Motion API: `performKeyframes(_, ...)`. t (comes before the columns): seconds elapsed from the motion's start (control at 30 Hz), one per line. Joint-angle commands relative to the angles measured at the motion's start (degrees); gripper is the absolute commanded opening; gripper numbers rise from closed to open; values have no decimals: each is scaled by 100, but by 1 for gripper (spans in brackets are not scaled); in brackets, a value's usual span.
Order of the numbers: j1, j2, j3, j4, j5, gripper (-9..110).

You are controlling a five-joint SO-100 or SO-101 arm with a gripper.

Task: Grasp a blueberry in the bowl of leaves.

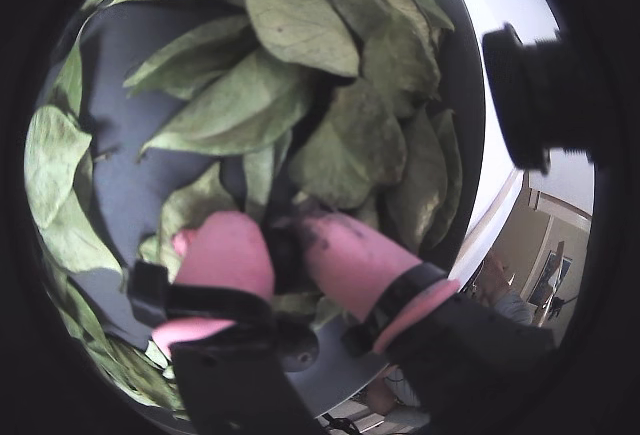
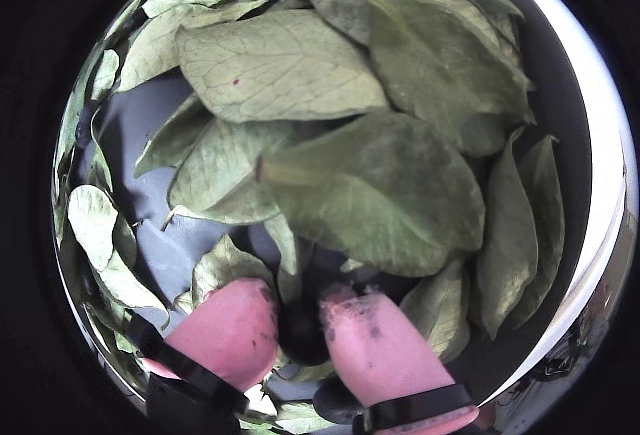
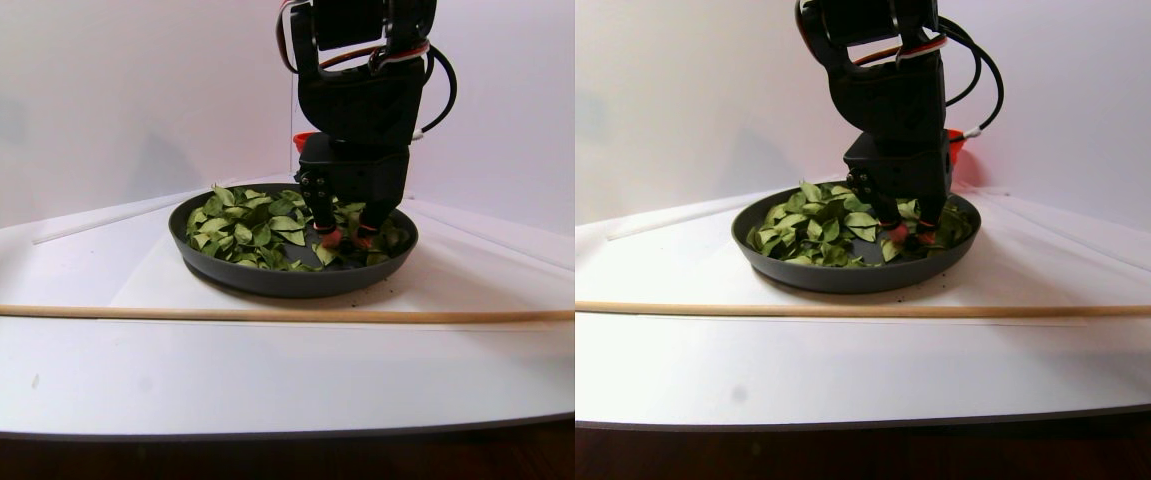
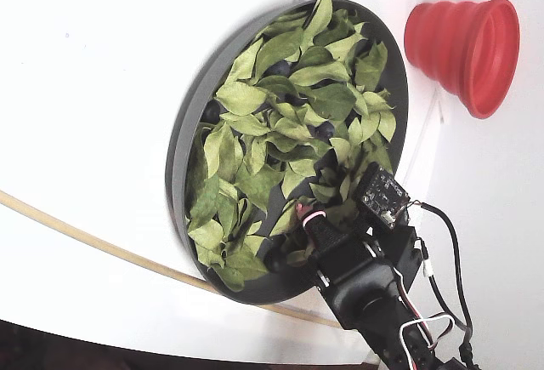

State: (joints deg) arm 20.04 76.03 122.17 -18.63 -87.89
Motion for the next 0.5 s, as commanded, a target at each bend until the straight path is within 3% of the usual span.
performKeyframes(0.0, -26, 782, -149, 97, -44, 8)
performKeyframes(0.47, -35, 1301, -352, 554, -237, 8)
